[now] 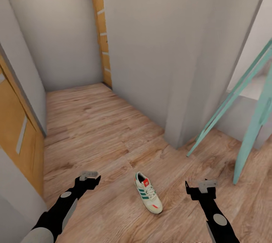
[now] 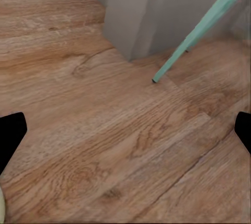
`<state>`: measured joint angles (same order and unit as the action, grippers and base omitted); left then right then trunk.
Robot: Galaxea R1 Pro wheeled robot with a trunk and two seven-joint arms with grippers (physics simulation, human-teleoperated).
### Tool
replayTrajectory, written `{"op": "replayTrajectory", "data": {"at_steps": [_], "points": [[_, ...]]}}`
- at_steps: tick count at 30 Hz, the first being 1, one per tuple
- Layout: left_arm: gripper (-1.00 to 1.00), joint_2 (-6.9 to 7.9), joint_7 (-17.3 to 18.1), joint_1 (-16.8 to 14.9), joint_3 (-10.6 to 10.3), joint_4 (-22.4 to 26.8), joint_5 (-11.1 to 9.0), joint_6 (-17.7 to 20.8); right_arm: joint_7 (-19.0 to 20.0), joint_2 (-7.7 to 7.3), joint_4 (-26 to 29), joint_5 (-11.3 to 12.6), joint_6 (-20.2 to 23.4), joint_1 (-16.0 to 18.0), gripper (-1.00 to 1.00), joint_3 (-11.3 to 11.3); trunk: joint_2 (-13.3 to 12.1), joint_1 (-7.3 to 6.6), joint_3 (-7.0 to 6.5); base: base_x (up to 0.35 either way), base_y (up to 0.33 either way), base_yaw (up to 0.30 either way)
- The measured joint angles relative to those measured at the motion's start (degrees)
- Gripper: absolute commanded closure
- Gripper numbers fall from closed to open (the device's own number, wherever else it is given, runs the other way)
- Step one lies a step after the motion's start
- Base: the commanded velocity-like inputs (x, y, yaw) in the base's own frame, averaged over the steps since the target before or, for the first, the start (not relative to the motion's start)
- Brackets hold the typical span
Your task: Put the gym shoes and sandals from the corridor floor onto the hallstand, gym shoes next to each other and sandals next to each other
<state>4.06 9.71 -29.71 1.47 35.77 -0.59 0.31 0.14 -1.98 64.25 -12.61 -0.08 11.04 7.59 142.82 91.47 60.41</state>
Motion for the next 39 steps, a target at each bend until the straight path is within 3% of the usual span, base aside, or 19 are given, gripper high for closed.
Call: {"op": "replayTrajectory", "data": {"at_steps": [3, 13, 31, 39], "points": [[-1.00, -0.08, 0.52, 0.10, 0.15, 1.51, 0.06, 1.22, 0.05, 0.00, -0.02, 0.05, 0.03, 0.00, -1.00, 1.69, 0.00, 0.00, 0.00, 0.000, 0.000, -0.298], [-1.00, 0.00, 0.81, 0.18, 0.22, 4.29, 0.04, 2.08, 0.08, 0.02, -0.01, 0.08, 0.05, 0.01, -1.00, 2.31, 0.00, -0.02, -0.01, 0.119, 0.059, -0.230], [-1.00, 0.00, 0.61, 0.11, 0.21, 4.86, 0.09, 2.16, 0.09, 0.28, 3.41, 0.00, 0.15, 0.02, -1.00, 2.12, 0.00, -0.03, -0.01, 0.270, 0.222, -0.016], [-1.00, -0.04, 0.56, 0.14, 0.20, 4.86, 0.06, 2.12, 0.09, 0.29, 3.55, 0.00, 0.16, 0.02, -1.00, 2.12, 0.00, -0.01, -0.01, 0.120, 0.102, 0.000]]}}
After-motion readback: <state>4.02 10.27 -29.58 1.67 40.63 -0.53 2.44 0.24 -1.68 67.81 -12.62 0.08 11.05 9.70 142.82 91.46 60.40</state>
